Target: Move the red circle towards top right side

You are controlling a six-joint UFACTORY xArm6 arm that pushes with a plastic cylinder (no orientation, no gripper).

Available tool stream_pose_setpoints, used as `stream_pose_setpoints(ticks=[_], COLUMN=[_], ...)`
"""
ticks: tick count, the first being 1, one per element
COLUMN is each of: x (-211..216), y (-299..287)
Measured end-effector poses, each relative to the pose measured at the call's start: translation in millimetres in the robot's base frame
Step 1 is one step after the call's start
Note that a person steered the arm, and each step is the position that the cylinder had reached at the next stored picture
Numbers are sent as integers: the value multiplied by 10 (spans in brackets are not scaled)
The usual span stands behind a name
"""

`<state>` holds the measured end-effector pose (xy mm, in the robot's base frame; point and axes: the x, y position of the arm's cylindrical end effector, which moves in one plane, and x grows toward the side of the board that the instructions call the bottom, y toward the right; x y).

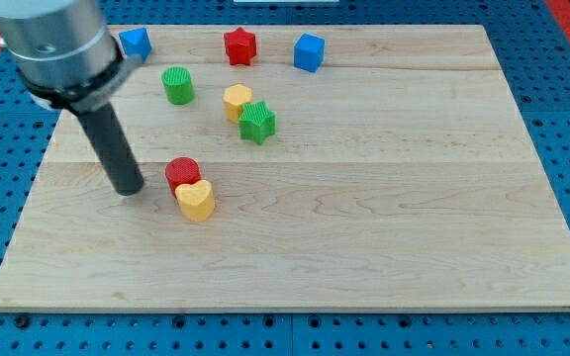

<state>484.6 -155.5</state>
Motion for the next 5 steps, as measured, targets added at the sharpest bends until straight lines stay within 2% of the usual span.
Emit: stream_pose_setpoints(ticks=[2,4,5], x=[-579,-92,-219], y=[990,1366,1676])
